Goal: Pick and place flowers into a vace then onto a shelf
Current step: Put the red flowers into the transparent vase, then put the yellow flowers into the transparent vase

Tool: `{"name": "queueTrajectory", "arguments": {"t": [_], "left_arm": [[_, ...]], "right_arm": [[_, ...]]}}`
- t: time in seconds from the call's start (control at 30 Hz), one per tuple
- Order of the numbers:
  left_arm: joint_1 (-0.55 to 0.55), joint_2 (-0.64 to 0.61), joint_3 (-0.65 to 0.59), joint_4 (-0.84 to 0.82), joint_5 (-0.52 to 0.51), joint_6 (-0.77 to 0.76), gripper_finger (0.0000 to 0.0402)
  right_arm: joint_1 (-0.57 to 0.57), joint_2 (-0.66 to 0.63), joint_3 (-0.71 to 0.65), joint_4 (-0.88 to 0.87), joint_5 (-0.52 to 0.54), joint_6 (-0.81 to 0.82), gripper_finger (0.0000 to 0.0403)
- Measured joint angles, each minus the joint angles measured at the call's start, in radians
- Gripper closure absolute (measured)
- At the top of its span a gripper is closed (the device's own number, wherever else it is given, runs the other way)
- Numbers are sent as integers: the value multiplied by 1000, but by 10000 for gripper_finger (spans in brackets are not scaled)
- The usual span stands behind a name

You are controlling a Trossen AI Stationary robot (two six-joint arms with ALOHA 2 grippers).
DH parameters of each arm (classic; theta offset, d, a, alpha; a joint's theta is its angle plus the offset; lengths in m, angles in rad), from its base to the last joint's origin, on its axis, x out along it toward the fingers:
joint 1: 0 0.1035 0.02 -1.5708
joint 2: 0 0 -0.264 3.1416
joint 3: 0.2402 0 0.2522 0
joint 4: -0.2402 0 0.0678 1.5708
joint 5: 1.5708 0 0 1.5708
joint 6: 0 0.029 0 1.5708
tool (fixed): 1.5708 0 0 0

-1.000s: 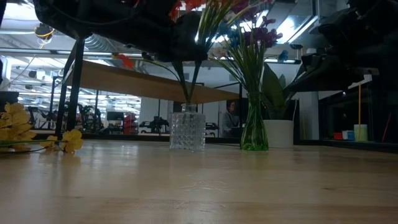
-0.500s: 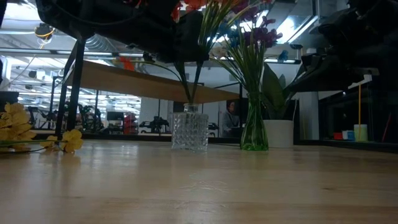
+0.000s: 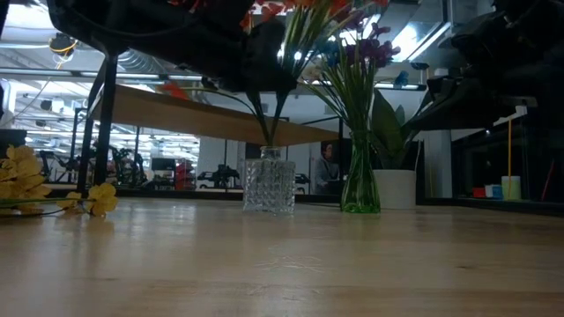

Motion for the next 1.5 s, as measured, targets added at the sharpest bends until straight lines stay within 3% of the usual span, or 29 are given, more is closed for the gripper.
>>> {"name": "queueTrajectory", "arguments": {"t": [0.3, 0.7, 0.97, 1.33, 1.5], "left_arm": [[-27, 0, 0, -112, -90, -77, 291], [-45, -6, 36, -273, -89, -107, 260], [-101, -8, 39, -275, -189, -78, 256], [-156, -11, 42, -225, -191, -34, 256], [-185, -13, 66, -178, -120, -3, 265]], "right_arm": [[0, 0, 0, -5, 0, 0, 396], [0, 0, 0, -6, 0, 1, 396], [0, 0, 0, -12, 0, 5, 396], [0, 0, 0, -11, 0, 8, 396], [0, 0, 0, -11, 0, 7, 396]]}}
